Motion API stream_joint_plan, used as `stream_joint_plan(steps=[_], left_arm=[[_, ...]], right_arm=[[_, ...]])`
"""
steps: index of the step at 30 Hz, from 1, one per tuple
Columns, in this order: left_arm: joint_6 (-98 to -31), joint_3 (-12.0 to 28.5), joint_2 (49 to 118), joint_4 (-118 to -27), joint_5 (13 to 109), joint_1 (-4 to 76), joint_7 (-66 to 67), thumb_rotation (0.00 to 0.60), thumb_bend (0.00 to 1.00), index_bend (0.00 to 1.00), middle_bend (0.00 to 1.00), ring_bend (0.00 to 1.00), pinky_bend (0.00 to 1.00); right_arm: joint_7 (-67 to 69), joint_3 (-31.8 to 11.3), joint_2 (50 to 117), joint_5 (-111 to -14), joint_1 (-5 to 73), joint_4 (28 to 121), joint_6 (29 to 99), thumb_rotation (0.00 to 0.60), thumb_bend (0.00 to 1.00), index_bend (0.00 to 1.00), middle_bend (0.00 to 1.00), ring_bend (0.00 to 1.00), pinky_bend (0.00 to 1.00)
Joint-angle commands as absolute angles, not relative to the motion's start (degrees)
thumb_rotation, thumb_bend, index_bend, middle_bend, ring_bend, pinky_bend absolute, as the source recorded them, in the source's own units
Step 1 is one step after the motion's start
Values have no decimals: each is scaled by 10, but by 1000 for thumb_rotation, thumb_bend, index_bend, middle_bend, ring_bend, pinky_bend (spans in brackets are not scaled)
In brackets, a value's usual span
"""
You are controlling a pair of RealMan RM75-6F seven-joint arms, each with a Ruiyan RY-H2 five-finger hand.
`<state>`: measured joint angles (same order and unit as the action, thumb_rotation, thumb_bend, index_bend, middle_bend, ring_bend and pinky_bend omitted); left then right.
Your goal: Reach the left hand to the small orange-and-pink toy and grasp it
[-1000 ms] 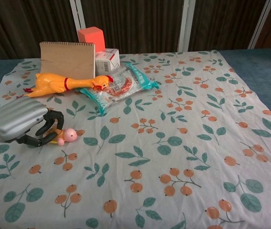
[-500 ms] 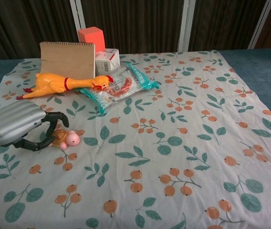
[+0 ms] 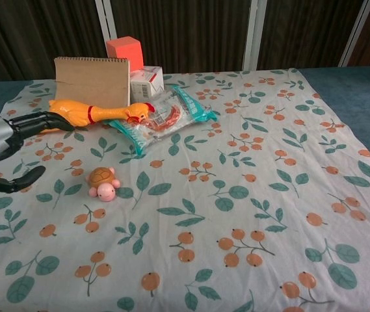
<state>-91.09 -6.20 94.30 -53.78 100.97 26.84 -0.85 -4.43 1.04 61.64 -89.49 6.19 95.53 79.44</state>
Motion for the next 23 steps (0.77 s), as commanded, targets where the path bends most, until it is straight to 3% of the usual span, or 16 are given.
stream_joint_plan(steps=[1, 3, 6, 8, 11, 18, 23], left_arm=[[-956, -91, 816, -729, 977, 186, 39, 600, 422, 132, 135, 362, 574], [-962, -118, 754, -825, 953, 146, 60, 600, 420, 72, 63, 108, 326], [-1031, -138, 715, -865, 961, 88, 37, 600, 418, 19, 20, 11, 208], [-1077, -132, 719, -839, 963, 56, -2, 600, 418, 13, 24, 4, 188], [-1088, -124, 709, -812, 964, 44, -48, 600, 416, 12, 31, 0, 176], [-1021, -101, 693, -824, 914, 39, -37, 600, 413, 0, 15, 0, 175], [-1022, -83, 689, -831, 919, 33, -24, 600, 414, 0, 15, 0, 175]], right_arm=[[-45, 14, 616, -901, 61, 958, 796, 600, 177, 0, 0, 0, 0], [-47, 17, 617, -908, 60, 959, 798, 600, 177, 0, 0, 0, 0], [-55, 21, 621, -914, 59, 961, 798, 600, 177, 0, 0, 0, 0], [-60, 22, 623, -915, 60, 963, 794, 600, 177, 0, 0, 0, 0], [-65, 21, 626, -911, 60, 964, 793, 600, 177, 0, 0, 0, 0], [-80, 15, 634, -897, 59, 964, 792, 600, 177, 0, 0, 0, 0], [-88, 13, 640, -890, 62, 960, 785, 600, 177, 0, 0, 0, 0]])
